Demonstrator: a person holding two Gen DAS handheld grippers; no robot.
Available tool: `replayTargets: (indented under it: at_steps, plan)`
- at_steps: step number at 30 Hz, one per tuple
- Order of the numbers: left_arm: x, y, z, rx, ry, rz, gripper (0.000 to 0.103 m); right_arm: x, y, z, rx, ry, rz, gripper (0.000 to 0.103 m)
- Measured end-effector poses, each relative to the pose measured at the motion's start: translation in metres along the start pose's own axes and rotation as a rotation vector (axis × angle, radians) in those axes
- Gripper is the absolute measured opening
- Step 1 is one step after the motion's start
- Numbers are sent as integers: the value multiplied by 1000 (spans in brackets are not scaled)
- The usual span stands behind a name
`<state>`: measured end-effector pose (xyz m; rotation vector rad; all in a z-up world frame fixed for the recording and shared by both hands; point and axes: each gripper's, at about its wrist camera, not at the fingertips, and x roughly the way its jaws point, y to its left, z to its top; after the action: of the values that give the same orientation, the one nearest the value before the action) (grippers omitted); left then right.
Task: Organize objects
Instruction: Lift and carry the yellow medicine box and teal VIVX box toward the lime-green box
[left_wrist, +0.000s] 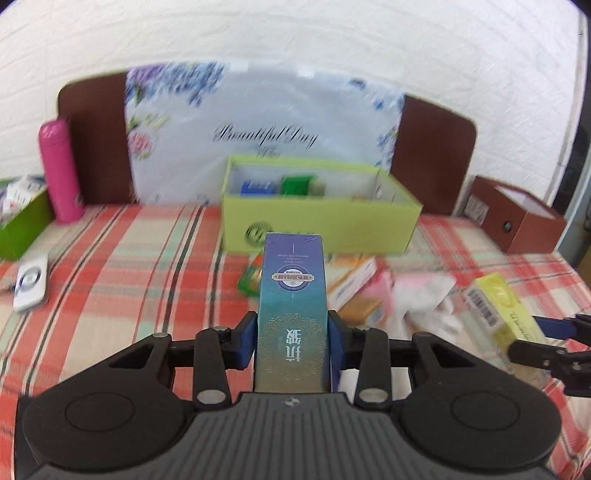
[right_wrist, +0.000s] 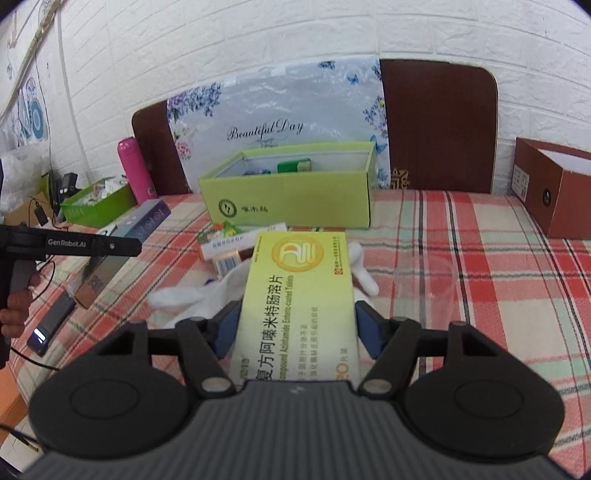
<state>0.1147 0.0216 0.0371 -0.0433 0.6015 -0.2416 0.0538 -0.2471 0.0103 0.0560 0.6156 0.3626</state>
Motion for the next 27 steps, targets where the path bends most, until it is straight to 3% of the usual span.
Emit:
replayTargets:
  at_steps: [4, 7, 11, 15, 19, 27]
  plan:
    - [9, -14, 35, 5, -53, -72, 41, 19, -1, 36, -13, -51, 10, 66]
    - [26, -25, 61, 18, -84, -77, 41, 41, -3, 65, -8, -81, 1, 66]
    - [63, -25, 95, -45, -64, -110, 41, 80, -6, 102, -7, -103, -38, 66]
    - [110, -27, 126, -59, -45, -70, 41, 127, -14, 132, 12, -101, -74, 66]
    - [150, -21, 147, -86, -43, -27, 41, 175, -14, 152, -48, -113, -150, 66]
    - [201, -6, 159, -92, -29, -7, 42, 239, -28, 163, -24, -87, -161, 66]
